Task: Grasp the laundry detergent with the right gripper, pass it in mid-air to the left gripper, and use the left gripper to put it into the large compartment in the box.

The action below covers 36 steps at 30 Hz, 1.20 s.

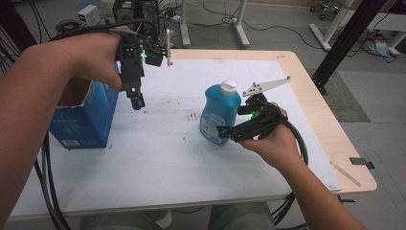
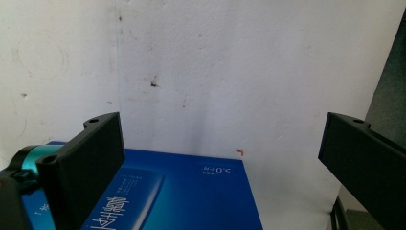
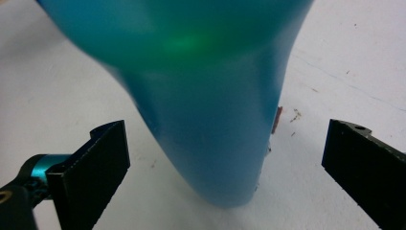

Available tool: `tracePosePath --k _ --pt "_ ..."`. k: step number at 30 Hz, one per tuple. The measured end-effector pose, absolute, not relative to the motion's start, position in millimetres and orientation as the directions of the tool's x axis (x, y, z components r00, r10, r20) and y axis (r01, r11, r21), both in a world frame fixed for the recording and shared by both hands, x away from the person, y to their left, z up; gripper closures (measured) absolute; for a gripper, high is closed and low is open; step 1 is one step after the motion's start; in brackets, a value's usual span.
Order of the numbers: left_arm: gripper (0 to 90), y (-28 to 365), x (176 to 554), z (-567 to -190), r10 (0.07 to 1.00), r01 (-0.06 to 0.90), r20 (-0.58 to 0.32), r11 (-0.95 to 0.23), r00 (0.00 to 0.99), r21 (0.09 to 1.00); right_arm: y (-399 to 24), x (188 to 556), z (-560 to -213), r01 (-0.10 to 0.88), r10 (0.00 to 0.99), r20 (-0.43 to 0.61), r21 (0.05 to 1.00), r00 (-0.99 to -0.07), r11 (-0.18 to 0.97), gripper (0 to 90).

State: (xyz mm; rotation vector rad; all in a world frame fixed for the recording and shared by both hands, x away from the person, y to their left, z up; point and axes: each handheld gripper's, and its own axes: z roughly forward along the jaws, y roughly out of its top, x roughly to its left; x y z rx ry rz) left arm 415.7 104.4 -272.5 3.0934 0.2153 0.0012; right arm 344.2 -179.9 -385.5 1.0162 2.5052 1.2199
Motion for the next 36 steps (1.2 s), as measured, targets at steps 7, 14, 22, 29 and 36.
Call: tracePosePath --k 7,14,22,29,36 --pt "1.8 105.2 415.4 -272.6 0.142 0.141 0.002 -0.989 0.990 0.042 -174.3 345.6 -397.8 0.492 0.666 0.144 0.788 -0.732 0.370 1.4" --pt "1.8 106.1 416.5 -272.2 0.141 0.141 0.001 -0.989 0.990 0.039 -171.4 345.5 -405.9 0.481 0.676 0.174 0.825 -0.716 0.296 1.6" --pt "1.8 106.2 416.6 -272.8 0.140 0.139 0.002 -0.990 0.990 0.037 -169.2 346.1 -415.2 0.484 0.691 0.194 0.837 -0.696 0.253 3.6" --pt "1.8 105.6 417.2 -274.1 0.135 0.135 0.001 -0.990 0.991 0.033 -168.9 346.9 -421.1 0.475 0.712 0.206 0.857 -0.671 0.201 5.2" --pt "1.8 104.6 417.8 -274.6 0.134 0.134 -0.001 -0.990 0.991 0.032 -167.9 345.3 -422.0 0.447 0.707 0.193 0.874 -0.680 0.191 14.2"
